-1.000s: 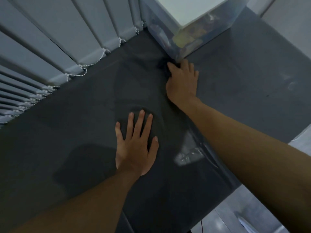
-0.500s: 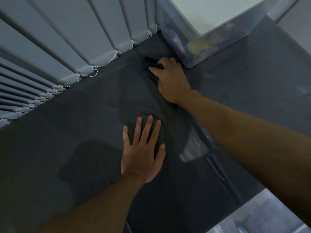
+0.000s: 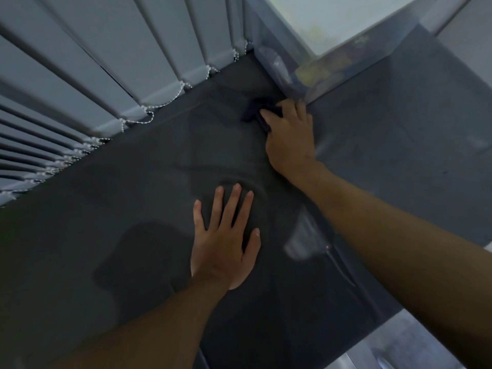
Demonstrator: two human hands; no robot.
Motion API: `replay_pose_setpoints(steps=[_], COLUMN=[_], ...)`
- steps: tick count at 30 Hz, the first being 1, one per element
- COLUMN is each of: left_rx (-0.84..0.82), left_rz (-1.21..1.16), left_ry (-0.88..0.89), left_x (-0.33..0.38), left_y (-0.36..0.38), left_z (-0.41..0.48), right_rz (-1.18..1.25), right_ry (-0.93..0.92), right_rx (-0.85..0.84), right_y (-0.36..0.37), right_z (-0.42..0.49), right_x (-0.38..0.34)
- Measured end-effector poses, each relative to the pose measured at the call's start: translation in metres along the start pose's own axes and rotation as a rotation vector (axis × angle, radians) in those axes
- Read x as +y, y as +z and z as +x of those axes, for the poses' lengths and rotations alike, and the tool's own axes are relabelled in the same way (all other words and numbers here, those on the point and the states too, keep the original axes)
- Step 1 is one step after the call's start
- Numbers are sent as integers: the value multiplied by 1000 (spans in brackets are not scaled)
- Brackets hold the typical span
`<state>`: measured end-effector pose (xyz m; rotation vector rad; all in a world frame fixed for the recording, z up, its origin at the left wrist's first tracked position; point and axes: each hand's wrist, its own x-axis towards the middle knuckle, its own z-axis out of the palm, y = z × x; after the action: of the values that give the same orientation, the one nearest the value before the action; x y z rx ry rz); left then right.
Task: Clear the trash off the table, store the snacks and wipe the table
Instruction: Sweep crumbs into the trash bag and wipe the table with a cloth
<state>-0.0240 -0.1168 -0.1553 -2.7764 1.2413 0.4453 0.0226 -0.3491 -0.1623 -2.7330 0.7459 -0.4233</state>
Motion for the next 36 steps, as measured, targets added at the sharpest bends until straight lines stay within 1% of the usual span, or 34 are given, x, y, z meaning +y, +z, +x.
replay_pose_setpoints(steps=[3, 4, 5, 7, 8, 9, 10, 13, 14, 15, 18, 19, 20, 21, 23, 24, 25, 26, 29, 30, 31, 32, 34, 36], left_rx=[9, 11, 14, 19, 19, 21, 21, 33, 41, 48, 70, 75, 81, 87, 92, 96, 99, 100, 104, 102, 98, 92, 84, 90], left_rz=[4, 10, 19, 33, 39, 45, 50, 41, 33, 26, 16, 17, 20, 22, 22, 16, 11, 15, 62, 68, 65, 56, 37, 9], left_ry=[-1, -2, -3, -1, 0, -3, -5, -10, -12, -14, -6, -6, -7, -7, -8, -4, 4, 14, 29, 31, 32, 35, 37, 23], left_x=[0, 0, 0, 0, 0, 0, 1, 1, 1, 1, 1, 1, 1, 1, 1, 2, 2, 3, 4, 5, 7, 8, 11, 16], left_y=[0, 1, 2, 3, 3, 3, 3, 4, 5, 5, 7, 8, 8, 9, 9, 9, 9, 8, 9, 9, 8, 7, 4, -3], left_z=[-1, -1, -1, 0, 0, 0, 0, -1, -1, -1, -1, -1, -1, -1, -1, -1, -2, -3, -4, -4, -4, -5, -5, -3], right_rz=[31, 25, 16, 4, -14, -29, -23, 26, 22, 19, -3, -17, -16, -1, 20, 10, -3, -14, -51, -66, -73, -66, -18, -12], right_ry=[-171, -165, -93, 139, 216, 225, 170, -98, -118, -74, 291, 352, 341, 270, 51, -29, -51, -3, 372, 460, 485, 450, 259, 88], right_rx=[-46, -47, -23, 46, 63, 53, 22, -112, -131, -112, 49, 62, 59, 49, 3, -30, -40, -17, 126, 152, 154, 134, 82, 28], right_y=[-10, -15, -19, -26, -28, -30, -31, -38, -41, -44, -54, -54, -54, -54, -55, -57, -61, -66, -77, -78, -77, -76, -74, -79], right_z=[-26, -30, -33, -42, -49, -57, -66, -94, -100, -104, -120, -128, -138, -150, -176, -187, -195, -200, -209, -212, -216, -221, -235, -248], right_x=[5, 13, 22, 34, 34, 31, 27, 25, 31, 38, 53, 50, 44, 38, 34, 38, 44, 52, 70, 68, 62, 55, 46, 53])
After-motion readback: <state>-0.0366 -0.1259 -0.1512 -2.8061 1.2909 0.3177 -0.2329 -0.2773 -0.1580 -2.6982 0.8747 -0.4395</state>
